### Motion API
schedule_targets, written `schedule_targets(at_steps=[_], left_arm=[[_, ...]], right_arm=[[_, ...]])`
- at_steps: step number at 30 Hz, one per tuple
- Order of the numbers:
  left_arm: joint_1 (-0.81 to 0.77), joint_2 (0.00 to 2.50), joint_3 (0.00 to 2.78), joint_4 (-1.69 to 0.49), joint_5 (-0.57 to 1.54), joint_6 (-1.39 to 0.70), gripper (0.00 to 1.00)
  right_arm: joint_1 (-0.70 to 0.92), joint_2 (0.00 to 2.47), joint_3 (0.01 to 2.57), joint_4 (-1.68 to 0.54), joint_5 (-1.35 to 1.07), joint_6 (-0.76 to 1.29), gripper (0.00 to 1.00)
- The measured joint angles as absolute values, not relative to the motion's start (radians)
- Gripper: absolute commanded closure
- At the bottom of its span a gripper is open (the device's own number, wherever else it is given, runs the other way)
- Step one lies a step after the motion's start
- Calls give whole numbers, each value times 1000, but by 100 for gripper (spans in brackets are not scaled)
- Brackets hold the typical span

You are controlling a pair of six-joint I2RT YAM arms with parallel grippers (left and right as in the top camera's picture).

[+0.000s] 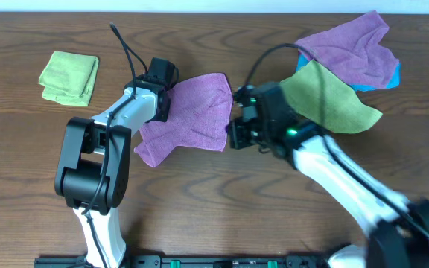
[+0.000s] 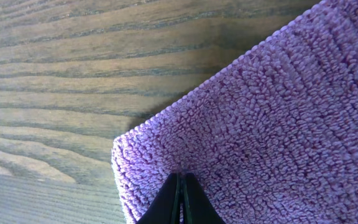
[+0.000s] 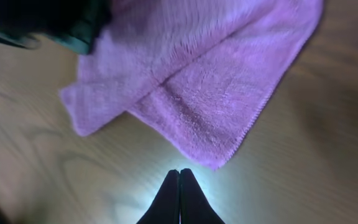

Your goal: Fold the cloth

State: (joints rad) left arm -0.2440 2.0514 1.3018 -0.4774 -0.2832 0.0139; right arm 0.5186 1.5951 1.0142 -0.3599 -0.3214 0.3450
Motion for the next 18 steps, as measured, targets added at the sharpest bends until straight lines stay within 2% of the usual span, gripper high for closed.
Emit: schedule_targets(at_steps=[5, 18], left_arm=[[-244, 2051, 1302, -482, -283, 6, 95], [-241, 2049, 1303, -485, -265, -3, 94]], right_arm=[[537, 1751, 1013, -286, -325, 367, 98], [568, 1858, 1013, -219, -276, 379, 99]])
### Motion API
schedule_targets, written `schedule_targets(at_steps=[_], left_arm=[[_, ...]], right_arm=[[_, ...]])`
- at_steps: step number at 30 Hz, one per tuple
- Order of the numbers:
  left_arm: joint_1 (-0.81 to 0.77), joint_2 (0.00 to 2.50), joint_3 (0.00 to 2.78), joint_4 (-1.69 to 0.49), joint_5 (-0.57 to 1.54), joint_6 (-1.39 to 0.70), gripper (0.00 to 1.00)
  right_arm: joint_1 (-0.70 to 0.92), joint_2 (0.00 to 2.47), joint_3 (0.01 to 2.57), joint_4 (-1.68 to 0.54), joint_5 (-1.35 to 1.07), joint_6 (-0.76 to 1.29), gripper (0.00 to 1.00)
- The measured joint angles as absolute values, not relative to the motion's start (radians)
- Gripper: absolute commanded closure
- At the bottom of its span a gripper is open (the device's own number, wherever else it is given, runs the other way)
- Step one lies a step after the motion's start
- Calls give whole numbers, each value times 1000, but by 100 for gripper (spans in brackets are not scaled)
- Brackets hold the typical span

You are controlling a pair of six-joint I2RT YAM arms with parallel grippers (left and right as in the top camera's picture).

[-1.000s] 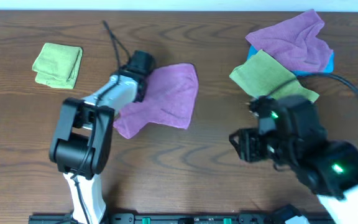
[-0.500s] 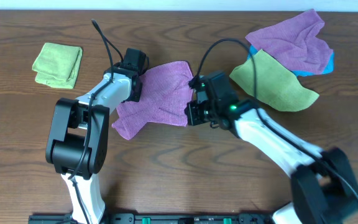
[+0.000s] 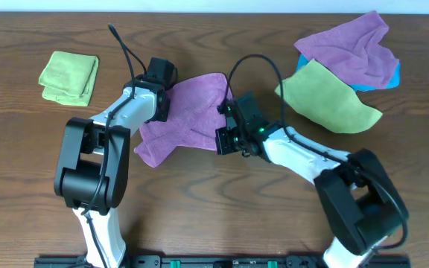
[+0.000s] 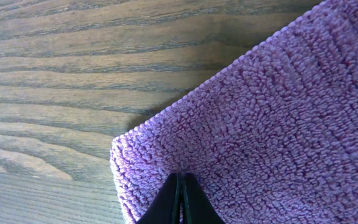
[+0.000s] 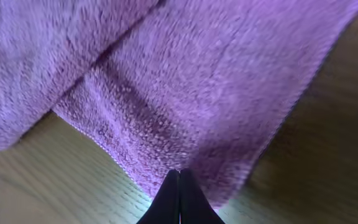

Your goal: Fold the cloth

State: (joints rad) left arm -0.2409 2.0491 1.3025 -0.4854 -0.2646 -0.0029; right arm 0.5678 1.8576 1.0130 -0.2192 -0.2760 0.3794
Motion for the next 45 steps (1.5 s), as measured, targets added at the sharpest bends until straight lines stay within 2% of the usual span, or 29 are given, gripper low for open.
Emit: schedule_targets(at_steps=[9, 16, 22, 34, 38, 43, 45], left_arm=[[-241, 2048, 1303, -491, -258, -11, 94], [-241, 2048, 1302, -483, -258, -12, 94], [-241, 2048, 1300, -470, -257, -12, 94], [-241, 2046, 1299, -471, -262, -12, 94], [-241, 2037, 1302, -491, -249, -19, 94], [-243, 1895, 1304, -521, -215, -24, 86], [-243, 1795, 1312, -529, -212, -25, 80]], right_arm=[[601, 1901, 1034, -279, -238, 382, 98], [589, 1874, 1090, -610, -57, 407, 99], [532, 1871, 1100, -769, 59, 469, 99], [492, 1874, 1111, -812, 66, 510, 99], [492, 1880, 1130, -886, 38, 513, 99], [499, 1792, 1165, -940, 25, 508, 99], [503, 1702, 1186, -948, 21, 506, 99]])
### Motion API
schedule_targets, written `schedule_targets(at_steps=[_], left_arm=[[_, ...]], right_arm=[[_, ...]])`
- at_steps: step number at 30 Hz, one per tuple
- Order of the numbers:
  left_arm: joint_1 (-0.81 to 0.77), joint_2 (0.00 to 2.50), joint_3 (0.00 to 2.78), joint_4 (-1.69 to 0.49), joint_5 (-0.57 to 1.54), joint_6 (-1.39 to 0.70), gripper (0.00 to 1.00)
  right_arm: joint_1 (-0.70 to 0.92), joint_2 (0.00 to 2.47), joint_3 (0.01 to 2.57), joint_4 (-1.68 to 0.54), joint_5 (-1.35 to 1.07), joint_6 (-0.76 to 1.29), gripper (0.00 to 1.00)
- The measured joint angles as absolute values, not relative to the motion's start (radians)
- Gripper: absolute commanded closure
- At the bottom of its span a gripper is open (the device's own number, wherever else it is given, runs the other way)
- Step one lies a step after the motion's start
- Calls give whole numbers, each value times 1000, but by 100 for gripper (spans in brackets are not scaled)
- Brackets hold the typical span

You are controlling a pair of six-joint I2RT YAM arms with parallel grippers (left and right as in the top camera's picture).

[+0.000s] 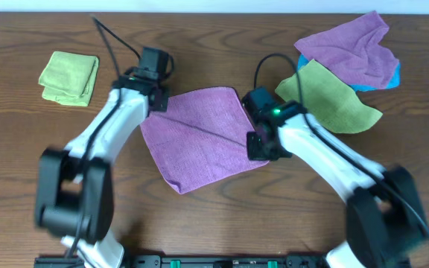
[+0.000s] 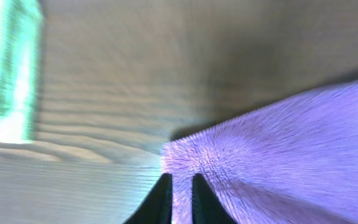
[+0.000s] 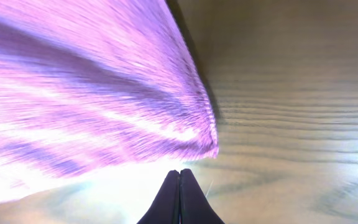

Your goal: Fold the cloth

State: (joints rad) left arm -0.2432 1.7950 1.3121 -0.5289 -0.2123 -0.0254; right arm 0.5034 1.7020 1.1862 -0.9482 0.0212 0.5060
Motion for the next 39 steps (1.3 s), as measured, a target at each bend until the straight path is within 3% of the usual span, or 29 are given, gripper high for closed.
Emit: schedule_targets(at_steps=[4, 9, 14, 21, 24, 31, 36, 39], left_arm=[[-243, 1613, 1338, -624, -174, -27, 78], [-243, 1535, 1341, -802, 8, -30, 94], [-252, 1540, 1325, -987, 246, -27, 94], [-301, 1527, 1126, -921, 365, -80, 94], [-310, 1462, 967, -801, 405, -127, 94], [-312, 1297, 714, -604, 452, -290, 93], [-312, 1297, 660, -624, 456, -340, 94], [-312, 1296, 643, -627, 451, -348, 86]], right_arm=[[504, 1527, 1207, -950, 18, 504, 99], [504, 1451, 1211, -958, 18, 504, 99], [503, 1453, 1211, -981, 17, 482, 99], [364, 1453, 1211, -995, -80, 401, 99], [278, 1453, 1205, -997, -154, 349, 78], [228, 1465, 1068, -886, -294, 268, 50], [227, 1534, 1003, -831, -363, 258, 48], [226, 1575, 999, -827, -374, 258, 46]])
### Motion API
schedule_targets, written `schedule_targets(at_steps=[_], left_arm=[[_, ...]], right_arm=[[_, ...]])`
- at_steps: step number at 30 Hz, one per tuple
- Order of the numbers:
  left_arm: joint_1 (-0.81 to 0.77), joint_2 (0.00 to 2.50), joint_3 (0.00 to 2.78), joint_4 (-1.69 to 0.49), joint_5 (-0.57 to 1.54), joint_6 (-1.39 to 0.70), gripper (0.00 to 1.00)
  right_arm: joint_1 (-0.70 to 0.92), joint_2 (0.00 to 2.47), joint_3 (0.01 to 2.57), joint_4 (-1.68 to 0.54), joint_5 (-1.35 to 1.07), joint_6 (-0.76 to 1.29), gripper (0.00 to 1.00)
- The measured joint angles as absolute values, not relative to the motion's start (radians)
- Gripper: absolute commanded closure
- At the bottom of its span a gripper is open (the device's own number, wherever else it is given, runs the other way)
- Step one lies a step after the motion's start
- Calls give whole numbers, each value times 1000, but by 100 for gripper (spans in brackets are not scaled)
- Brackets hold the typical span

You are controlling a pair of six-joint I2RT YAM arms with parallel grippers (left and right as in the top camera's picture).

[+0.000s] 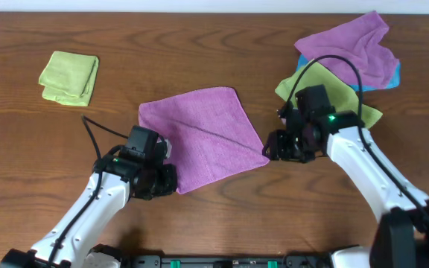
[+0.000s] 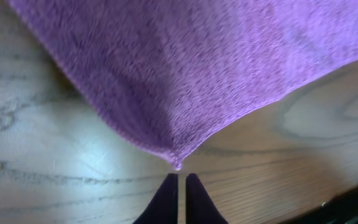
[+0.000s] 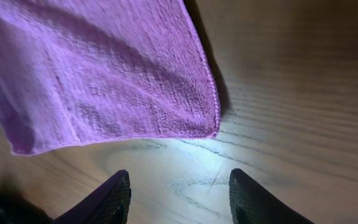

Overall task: Fold the cloth
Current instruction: 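Lower both grippers onto the purple cloth's near corners and grasp them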

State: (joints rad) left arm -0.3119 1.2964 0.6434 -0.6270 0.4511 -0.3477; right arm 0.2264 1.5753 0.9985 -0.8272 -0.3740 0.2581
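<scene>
The purple cloth [image 1: 199, 138] lies spread flat as a diamond in the middle of the table. My left gripper [image 1: 164, 179] is low at its near corner. In the left wrist view the gripper [image 2: 179, 178] has its fingers all but shut, a hair apart and holding nothing, just short of the cloth's corner tip [image 2: 178, 164]. My right gripper [image 1: 269, 151] stands beside the right corner. In the right wrist view this gripper [image 3: 179, 194] is wide open over bare wood, just off the corner [image 3: 214, 132].
A folded green cloth [image 1: 69, 77] sits at the far left. At the far right a heap holds a purple cloth [image 1: 348, 46], a green cloth [image 1: 326, 93] and a blue one [image 1: 395, 74], close behind my right arm.
My left gripper has gone from the cloth's far left corner to its near corner. The right gripper has opened and let go of the right corner. The cloth still lies flat.
The cloth first lay crumpled, my left gripper shut on its far left corner and the right shut beside it. Then the right was shut at the cloth's right edge. Later the cloth lay spread flat between both grippers. Now neither holds it.
</scene>
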Motion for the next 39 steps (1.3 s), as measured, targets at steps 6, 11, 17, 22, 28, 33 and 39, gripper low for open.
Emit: schedule_targets(at_steps=[6, 11, 17, 22, 28, 33, 39], left_arm=[[-312, 1296, 617, -627, 433, -361, 68], [-312, 1296, 617, -623, 423, -405, 56], [-312, 1296, 617, -623, 464, -622, 56], [-316, 1296, 617, -617, 463, -784, 62], [-356, 1312, 617, -577, 411, -906, 63], [-363, 1351, 617, -568, 387, -944, 63], [-363, 1401, 617, -530, 384, -973, 81]], right_arm=[[226, 1630, 998, -820, -385, 258, 47], [226, 1630, 998, -817, -389, 258, 50], [226, 1630, 998, -817, -412, 258, 53], [226, 1630, 998, -817, -427, 258, 53], [226, 1630, 998, -817, -431, 258, 53], [226, 1630, 998, -816, -431, 258, 53], [226, 1630, 998, -812, -431, 258, 53]])
